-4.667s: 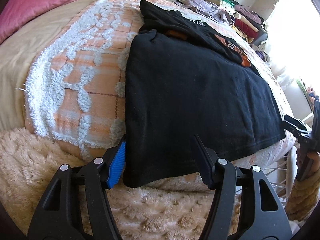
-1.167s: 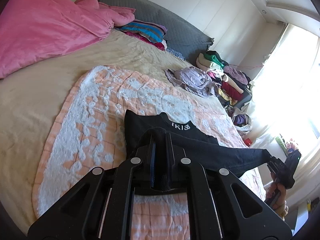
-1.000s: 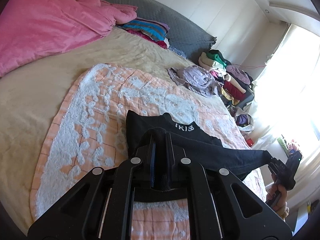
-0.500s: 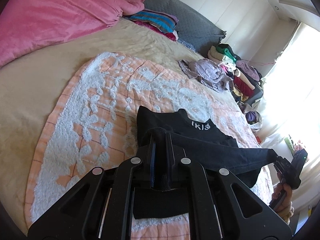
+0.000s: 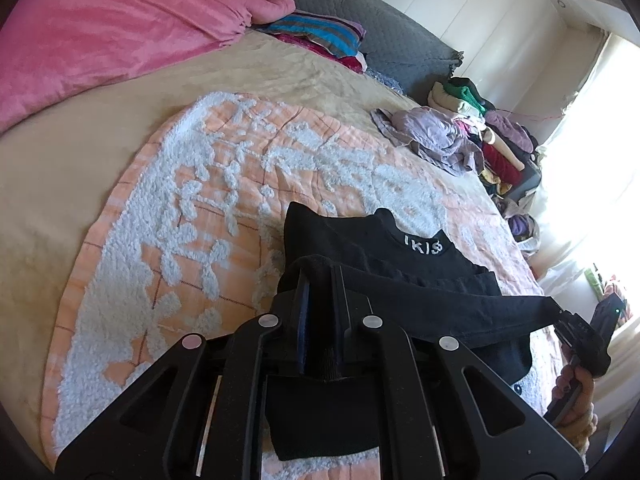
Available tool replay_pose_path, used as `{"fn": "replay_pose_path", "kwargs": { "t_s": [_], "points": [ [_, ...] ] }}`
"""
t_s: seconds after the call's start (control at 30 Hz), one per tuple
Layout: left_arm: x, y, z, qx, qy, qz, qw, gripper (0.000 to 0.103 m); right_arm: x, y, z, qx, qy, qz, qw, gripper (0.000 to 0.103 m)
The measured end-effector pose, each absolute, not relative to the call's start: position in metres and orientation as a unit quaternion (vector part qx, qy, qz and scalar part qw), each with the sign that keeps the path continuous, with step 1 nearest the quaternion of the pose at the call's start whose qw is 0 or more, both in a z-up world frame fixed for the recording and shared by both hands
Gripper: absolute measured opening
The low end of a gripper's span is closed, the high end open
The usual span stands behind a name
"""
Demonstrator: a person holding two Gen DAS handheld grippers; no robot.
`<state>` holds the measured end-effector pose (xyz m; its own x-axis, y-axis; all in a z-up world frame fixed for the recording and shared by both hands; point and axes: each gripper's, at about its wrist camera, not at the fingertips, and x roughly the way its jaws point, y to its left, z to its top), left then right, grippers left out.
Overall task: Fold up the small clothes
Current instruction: 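Lift the hem with both tools and carry it toward the collar, then lower the hem onto the body near the collar and open both tools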
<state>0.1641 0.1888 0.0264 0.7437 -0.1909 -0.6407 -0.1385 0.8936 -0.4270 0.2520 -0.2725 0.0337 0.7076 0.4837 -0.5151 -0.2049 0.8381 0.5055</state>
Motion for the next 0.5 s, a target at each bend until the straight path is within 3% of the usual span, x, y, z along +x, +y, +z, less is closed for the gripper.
{"fn": "replay_pose_path", "kwargs": {
  "t_s": [0.2, 0.23, 0.33, 0.4, 0.5],
  "points": [
    [0.167, 0.181, 0.028, -0.204, 0.359, -0.004, 0.911, 0.004, 0.252, -0.271, 0.031, 0.209, 0.331, 0.184, 0.902, 0.01],
    [0.166, 0.18, 0.029, -0.2, 0.358, -0.004, 0.912, 0.007, 0.251, -0.27, 0.032, 0.206, 0.329, 0.182, 0.904, 0.012],
    [0.162, 0.178, 0.034, -0.192, 0.351, -0.001, 0.917, 0.023, 0.246, -0.271, 0.036, 0.196, 0.316, 0.164, 0.914, 0.04],
    [0.159, 0.177, 0.038, -0.184, 0.346, 0.003, 0.92, 0.026, 0.241, -0.274, 0.04, 0.195, 0.304, 0.158, 0.919, 0.04],
    [0.154, 0.175, 0.045, -0.175, 0.335, 0.009, 0.926, 0.041, 0.234, -0.275, 0.046, 0.188, 0.295, 0.159, 0.923, 0.04]
  ]
}}
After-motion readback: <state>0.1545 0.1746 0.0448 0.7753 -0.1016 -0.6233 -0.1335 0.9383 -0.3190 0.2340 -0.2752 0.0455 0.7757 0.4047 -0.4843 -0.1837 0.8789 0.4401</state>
